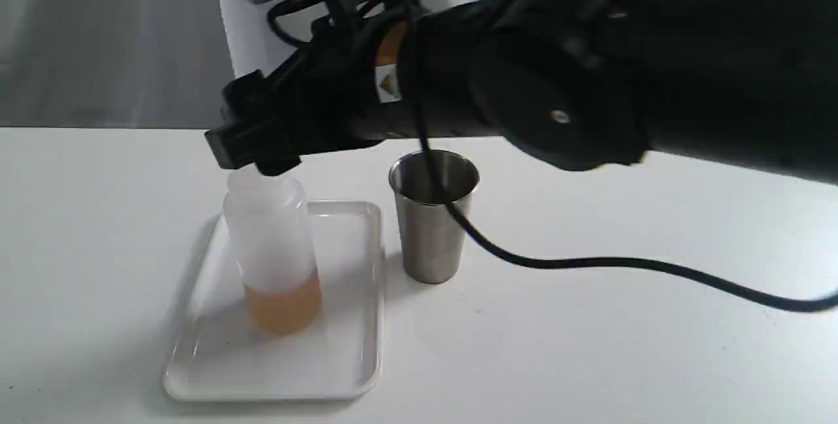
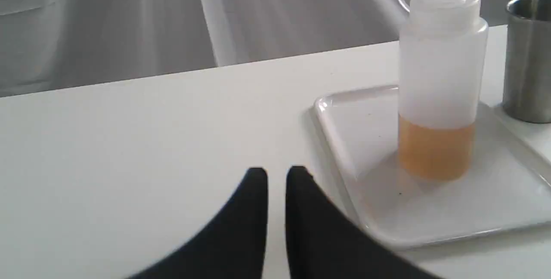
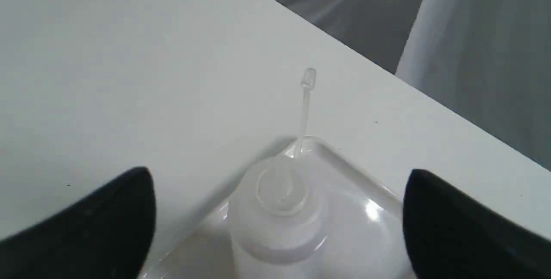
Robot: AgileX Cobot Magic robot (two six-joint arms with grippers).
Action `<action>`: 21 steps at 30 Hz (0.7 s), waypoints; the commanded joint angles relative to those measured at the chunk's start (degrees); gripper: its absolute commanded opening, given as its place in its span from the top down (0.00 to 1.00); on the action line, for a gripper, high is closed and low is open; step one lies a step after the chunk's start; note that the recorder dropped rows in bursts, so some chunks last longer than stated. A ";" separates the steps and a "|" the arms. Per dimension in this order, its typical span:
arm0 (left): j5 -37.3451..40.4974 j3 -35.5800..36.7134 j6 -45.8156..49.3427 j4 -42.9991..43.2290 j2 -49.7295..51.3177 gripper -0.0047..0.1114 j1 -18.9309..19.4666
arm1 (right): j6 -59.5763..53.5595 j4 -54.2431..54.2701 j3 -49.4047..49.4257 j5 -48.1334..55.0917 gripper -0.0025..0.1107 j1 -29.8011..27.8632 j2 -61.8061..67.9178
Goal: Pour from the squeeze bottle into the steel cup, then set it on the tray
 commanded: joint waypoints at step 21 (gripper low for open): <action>-0.37 0.25 -0.10 0.03 -0.28 0.89 -0.18 | 4.51 -2.11 40.29 -6.42 0.98 0.08 -55.82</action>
